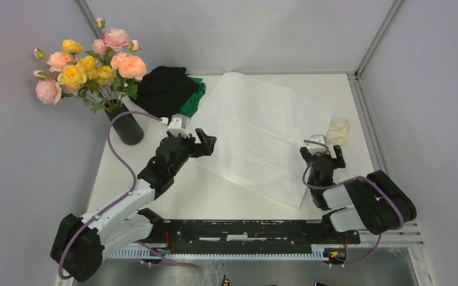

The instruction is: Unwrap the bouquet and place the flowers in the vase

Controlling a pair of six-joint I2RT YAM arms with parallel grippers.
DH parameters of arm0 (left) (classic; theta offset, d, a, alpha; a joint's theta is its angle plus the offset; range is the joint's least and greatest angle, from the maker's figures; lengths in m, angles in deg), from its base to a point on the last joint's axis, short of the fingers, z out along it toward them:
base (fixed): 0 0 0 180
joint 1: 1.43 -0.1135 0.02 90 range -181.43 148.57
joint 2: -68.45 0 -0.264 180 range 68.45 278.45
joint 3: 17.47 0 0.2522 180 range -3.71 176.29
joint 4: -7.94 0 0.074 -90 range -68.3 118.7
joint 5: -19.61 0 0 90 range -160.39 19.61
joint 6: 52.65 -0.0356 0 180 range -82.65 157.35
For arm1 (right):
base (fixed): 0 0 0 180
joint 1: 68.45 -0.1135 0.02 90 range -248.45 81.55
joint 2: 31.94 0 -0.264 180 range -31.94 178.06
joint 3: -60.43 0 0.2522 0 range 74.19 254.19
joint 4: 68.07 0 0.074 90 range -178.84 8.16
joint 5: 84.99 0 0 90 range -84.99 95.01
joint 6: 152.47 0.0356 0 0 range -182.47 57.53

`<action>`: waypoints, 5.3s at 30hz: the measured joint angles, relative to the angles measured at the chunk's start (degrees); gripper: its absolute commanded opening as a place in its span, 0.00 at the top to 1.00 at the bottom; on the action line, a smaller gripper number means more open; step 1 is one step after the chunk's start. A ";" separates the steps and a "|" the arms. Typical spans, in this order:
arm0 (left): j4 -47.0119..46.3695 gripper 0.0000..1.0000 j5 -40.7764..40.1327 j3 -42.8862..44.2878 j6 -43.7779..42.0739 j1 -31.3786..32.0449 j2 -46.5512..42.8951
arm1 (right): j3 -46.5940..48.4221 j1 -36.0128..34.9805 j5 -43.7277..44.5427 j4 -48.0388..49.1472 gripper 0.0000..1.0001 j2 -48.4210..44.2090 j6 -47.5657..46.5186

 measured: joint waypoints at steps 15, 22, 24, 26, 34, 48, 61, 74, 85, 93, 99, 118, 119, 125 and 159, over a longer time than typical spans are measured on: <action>-0.11 0.00 0.07 -2.01 -0.22 0.13 -2.69 | -7.34 12.76 -14.93 18.23 0.02 -5.01 7.63; -0.52 0.00 -0.74 -2.27 -0.46 0.22 -2.29 | -7.34 12.83 -19.28 19.15 0.02 -4.72 7.69; -0.39 0.00 -1.81 -2.27 -1.62 0.22 -1.73 | -7.34 12.83 -19.80 19.08 0.02 -4.72 7.69; -0.15 0.00 -3.65 -2.27 -3.56 0.22 -1.07 | -7.34 12.83 -20.26 19.08 0.02 -4.72 7.69; -9.88 0.00 -15.96 -9.77 -16.50 0.07 0.87 | -7.34 12.83 -20.59 19.08 0.02 -4.72 7.69; -32.35 0.00 -7.39 -14.91 -22.08 -29.66 18.56 | -7.34 12.83 -20.59 19.06 0.02 -4.72 7.69; -36.87 0.00 10.29 -5.79 -24.90 -31.76 31.32 | -7.34 12.83 -20.59 19.08 0.02 -4.72 7.69; -50.58 0.00 13.75 -16.87 -26.69 -33.09 31.76 | -7.34 12.83 -20.81 19.52 0.02 -4.72 7.65; -50.84 0.00 12.46 -14.99 -26.64 -32.89 31.98 | -7.34 12.83 -22.32 20.28 0.02 -4.72 7.50; -50.80 0.00 12.48 -14.99 -26.64 -32.89 31.98 | -7.34 12.94 -22.34 19.93 0.02 -4.72 7.50; -50.82 0.00 12.46 -14.99 -26.64 -32.89 31.98 | -7.34 12.98 -22.51 19.93 0.02 -4.72 7.50; -50.82 0.00 12.46 -14.99 -26.64 -32.89 31.98 | -7.34 12.98 -22.64 19.91 0.02 -4.72 7.50; -50.82 0.00 12.48 -14.99 -26.64 -32.89 31.98 | -7.34 12.98 -22.69 19.91 0.02 -4.72 7.50; -50.82 0.00 12.46 -14.99 -26.64 -32.89 31.98 | -7.34 13.05 -22.71 19.91 0.02 -4.72 7.50; -50.80 0.00 12.46 -14.99 -26.64 -32.89 31.98 | -7.34 13.07 -22.75 19.89 0.02 -4.72 7.50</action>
